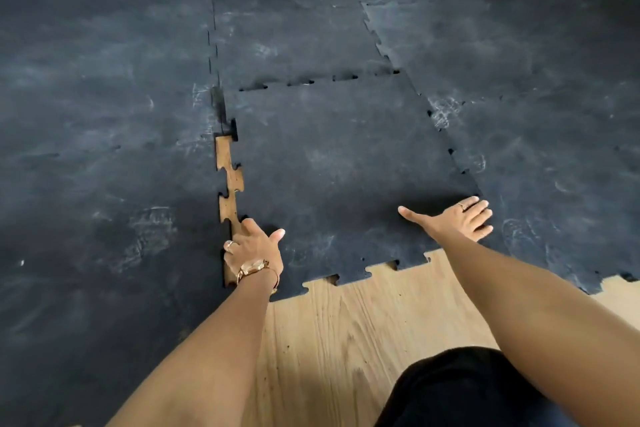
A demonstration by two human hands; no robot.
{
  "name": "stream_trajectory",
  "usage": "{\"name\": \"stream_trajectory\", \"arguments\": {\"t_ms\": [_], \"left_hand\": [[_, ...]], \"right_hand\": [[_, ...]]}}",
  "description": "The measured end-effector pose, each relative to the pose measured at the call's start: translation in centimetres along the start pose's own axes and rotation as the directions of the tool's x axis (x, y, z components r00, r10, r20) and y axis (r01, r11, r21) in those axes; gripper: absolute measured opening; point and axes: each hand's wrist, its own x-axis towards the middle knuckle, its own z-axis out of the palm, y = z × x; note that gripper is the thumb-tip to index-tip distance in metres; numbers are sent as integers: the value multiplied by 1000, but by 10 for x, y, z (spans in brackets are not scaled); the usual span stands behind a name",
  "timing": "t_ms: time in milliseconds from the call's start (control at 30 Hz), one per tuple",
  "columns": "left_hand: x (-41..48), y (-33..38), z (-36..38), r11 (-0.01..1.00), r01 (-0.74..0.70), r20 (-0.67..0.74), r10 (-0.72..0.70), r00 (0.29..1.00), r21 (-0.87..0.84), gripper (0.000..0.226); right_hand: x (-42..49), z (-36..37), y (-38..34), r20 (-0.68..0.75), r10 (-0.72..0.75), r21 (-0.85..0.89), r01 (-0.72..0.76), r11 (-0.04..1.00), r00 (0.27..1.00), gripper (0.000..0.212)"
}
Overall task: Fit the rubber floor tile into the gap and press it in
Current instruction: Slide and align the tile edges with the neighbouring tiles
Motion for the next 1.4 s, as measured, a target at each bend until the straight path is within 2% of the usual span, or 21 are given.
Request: {"name": "stream_trajectory", "arguments": {"t_ms": [67,167,300,367,533,667,867,1033,1233,1400], "left_hand": [[-1,4,1,998,35,29,-34,999,-49,64],[0,1,2,991,32,2,-32,999,-127,66],[-5,-16,6,945,-64,-119,27,992,-321,68],[-9,-19,8,922,-71,-154,13,988,-379,68],[-9,-29,-4,827,-35,-171,-75,982,-561,62],[-8,-47,-21,857,-52,-181,-48,982,-513,57],[-50,-54,1,870,-80,-151,7,989,-487,49],[-67,-66,0,891,-87,-158,17,987,-446,46],[-97,-73,10,886,-61,-89,22,996,-459,47],[-116,-91,17,887,-74,-123,19,992,-456,44]], "right_hand": [[5,1,3,-5,25,-23,-25,999,1000,175],[11,0,4,-60,8,-85,-13,996,998,176],[15,-11,14,-133,-33,-57,26,998,990,158],[17,-17,19,-153,-24,-16,22,1000,988,147],[2,-21,27,-44,118,134,-111,985,992,129],[-20,-14,39,39,167,187,-172,967,985,123],[-18,-26,58,16,145,159,-146,976,989,116],[-22,-23,81,181,189,132,-215,968,965,116],[-22,-29,97,174,163,110,-184,977,971,117],[-26,-26,116,265,98,109,-131,985,959,117]]}}
